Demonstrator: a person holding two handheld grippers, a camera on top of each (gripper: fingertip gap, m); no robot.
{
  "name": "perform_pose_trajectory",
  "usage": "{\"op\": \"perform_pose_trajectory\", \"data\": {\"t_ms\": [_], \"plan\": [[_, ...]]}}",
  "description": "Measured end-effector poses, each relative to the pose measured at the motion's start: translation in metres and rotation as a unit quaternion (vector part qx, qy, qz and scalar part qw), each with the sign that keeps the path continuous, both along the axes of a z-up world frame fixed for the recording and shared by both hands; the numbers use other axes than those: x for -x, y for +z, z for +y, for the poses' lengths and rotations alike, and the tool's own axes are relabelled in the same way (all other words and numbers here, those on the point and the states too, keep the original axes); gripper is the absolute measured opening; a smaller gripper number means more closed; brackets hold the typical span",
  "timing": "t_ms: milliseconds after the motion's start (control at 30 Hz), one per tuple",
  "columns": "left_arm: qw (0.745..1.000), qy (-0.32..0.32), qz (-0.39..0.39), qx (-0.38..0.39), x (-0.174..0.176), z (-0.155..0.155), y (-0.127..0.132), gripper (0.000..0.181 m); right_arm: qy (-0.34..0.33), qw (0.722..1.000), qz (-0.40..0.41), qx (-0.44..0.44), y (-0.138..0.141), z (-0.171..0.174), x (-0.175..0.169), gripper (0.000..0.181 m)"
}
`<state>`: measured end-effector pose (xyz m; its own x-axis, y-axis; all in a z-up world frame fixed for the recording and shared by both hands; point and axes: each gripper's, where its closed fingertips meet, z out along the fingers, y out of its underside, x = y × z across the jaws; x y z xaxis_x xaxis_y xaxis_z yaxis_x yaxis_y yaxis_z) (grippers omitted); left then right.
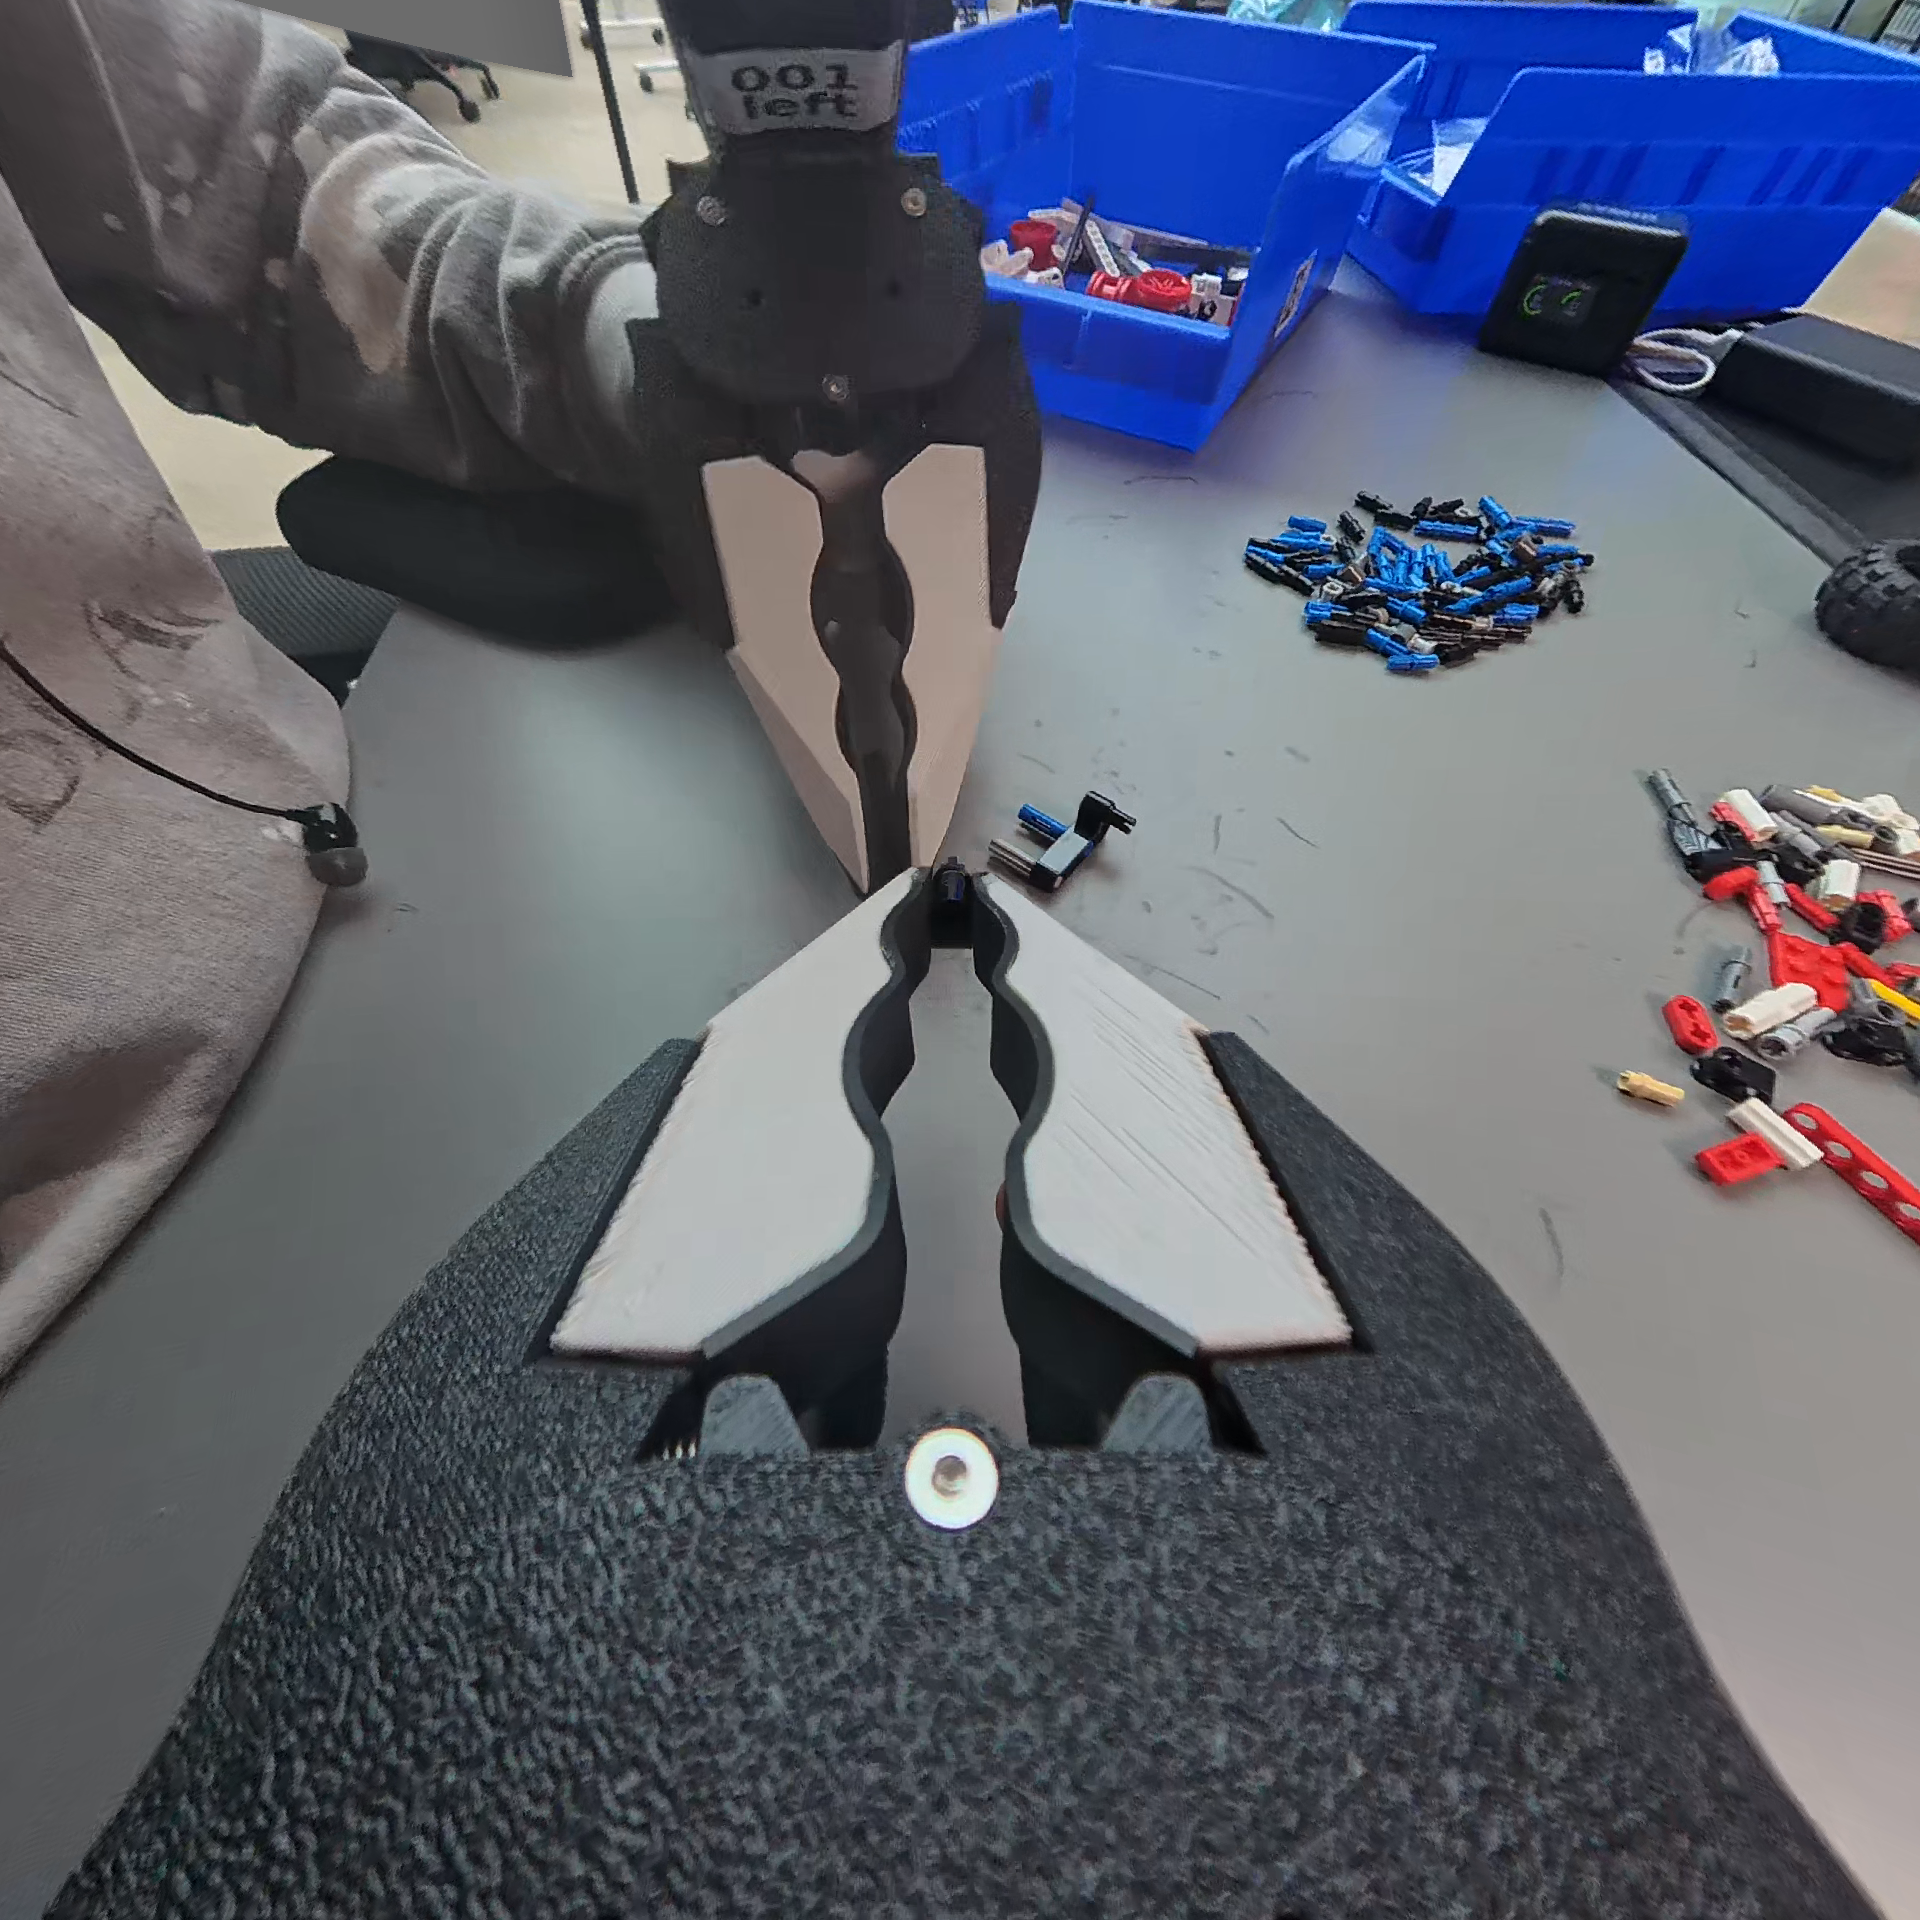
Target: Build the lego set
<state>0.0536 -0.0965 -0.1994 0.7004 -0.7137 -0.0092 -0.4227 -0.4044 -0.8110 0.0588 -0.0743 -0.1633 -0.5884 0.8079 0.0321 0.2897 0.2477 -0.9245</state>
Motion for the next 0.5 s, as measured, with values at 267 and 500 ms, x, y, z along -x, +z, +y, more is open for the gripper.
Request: {"op": "perform_pose_trajectory", "data": {"t_ms": [267,500], "plan": [[0.993,-0.001,-0.105,-0.049,-0.001,0.003,0.040,0.006,0.023,0.999,0.019,0.038,0.016,-0.012,-0.003,0.007],[0.994,0.000,-0.102,-0.046,-0.002,0.004,0.037,0.006,0.024,0.999,0.010,0.046,0.011,-0.012,-0.002,0.007]]}}
